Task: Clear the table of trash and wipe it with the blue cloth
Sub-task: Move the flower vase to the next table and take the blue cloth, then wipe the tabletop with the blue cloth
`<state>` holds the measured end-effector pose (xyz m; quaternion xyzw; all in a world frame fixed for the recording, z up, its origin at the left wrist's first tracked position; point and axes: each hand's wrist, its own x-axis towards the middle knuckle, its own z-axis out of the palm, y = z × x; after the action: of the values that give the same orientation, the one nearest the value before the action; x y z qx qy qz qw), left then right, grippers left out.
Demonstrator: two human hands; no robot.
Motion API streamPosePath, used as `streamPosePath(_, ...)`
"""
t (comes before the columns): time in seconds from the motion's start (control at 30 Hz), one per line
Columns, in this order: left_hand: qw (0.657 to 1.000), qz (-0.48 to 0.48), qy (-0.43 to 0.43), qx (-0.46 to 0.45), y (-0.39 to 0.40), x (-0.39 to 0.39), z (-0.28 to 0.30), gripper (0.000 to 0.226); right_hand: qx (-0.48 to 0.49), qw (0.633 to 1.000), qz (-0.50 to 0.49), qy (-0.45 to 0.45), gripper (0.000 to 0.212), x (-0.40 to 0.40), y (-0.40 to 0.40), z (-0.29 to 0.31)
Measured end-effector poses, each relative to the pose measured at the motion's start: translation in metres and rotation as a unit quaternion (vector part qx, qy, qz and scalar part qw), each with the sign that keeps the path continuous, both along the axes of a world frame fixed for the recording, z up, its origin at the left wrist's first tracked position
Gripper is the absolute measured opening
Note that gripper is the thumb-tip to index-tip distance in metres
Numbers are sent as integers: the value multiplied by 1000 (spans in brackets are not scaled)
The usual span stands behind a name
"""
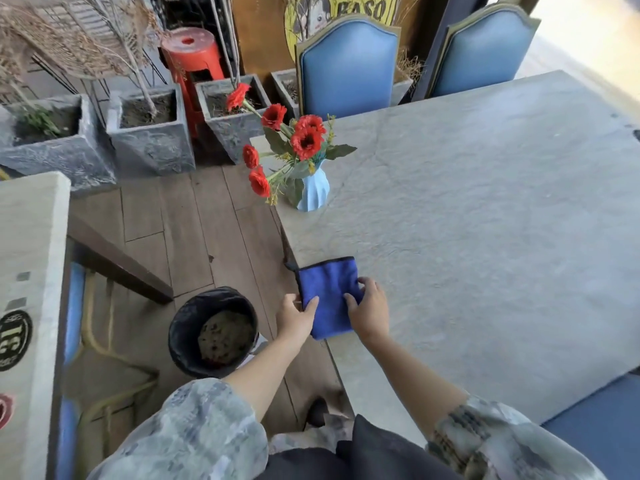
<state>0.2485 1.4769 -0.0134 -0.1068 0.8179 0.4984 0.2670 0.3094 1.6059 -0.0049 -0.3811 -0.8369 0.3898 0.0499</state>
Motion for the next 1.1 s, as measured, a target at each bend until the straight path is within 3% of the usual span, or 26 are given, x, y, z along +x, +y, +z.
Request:
streamPosePath(0.23,999,22,32,25,-54,-2,10,22,3,993,85,82,26,-8,-48,8)
streamPosePath(0.47,976,170,135,16,-168,-4,36,26,2,952,247,179,23,-54,-154,30)
streamPosePath(0.57,945,268,182,42,-229,7,44,28,-14,920,332,206,21,-70,-213,42)
streamPosePath(0.67,887,400,227,41,-289,35,55,31,-47,880,420,219,21,-73,-282,48)
streamPosePath(0.77,825,501,260,20,-349,73,56,41,-53,819,530,213,24,-66,-359,47)
streamPosePath(0.83,804,537,257,1,-390,99,47,47,-48,776,603,180,27,-60,-410,40)
streamPosePath(0.9,807,540,237,-39,-428,123,38,52,-27,737,661,137,29,-51,-455,31)
streamPosePath(0.97,831,512,211,-58,-462,142,29,57,3,715,690,117,30,-43,-492,22)
streamPosePath(1.1,852,483,171,-111,-511,173,12,56,93,742,652,126,34,-21,-540,9)
